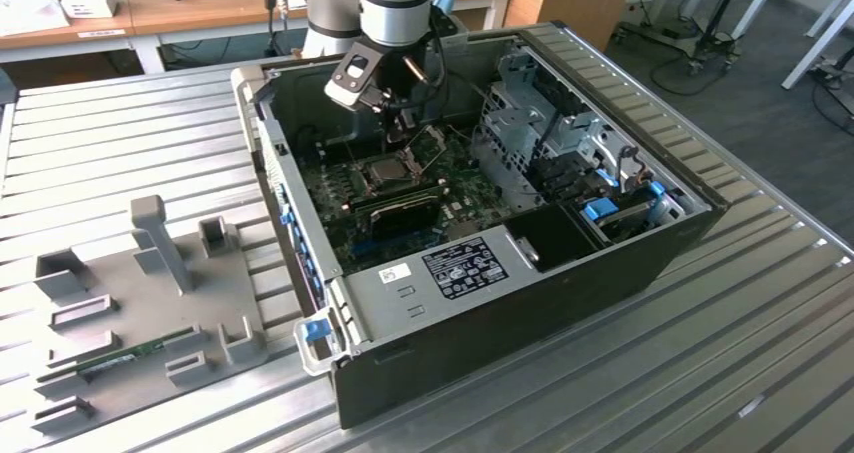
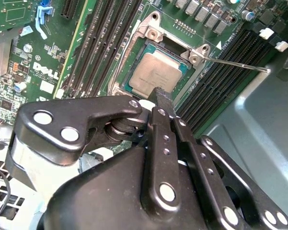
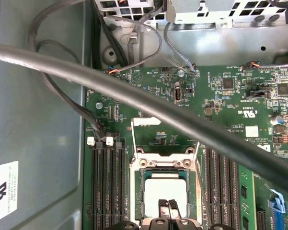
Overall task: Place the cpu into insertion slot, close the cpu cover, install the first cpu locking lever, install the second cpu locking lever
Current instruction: 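Close the cpu cover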
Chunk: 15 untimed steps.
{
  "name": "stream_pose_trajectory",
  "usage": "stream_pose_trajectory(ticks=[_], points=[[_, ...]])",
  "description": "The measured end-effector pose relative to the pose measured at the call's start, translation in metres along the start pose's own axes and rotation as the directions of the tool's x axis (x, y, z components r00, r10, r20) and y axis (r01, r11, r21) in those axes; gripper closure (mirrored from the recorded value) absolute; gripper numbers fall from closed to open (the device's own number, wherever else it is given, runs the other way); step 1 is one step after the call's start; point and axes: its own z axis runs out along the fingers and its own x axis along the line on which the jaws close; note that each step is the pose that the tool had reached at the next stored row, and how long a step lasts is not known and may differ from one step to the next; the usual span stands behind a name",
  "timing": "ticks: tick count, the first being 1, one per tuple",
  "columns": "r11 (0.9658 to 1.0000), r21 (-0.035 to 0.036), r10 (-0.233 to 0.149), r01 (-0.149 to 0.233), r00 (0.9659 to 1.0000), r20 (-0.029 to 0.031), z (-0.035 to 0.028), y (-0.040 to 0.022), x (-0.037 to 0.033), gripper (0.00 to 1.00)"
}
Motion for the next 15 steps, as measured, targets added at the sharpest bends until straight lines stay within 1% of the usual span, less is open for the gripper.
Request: stream_pose_trajectory(ticks=[6, 15], points=[[1.0, 0.0, 0.0, 0.0, 1.0, -0.0018, -0.007, 0.0004, 0.0001, 0.89], [1.0, 0.0002, 0.0, 0.0, 1.0, -0.0014, -0.0077, 0.0004, 0.0001, 0.89]])
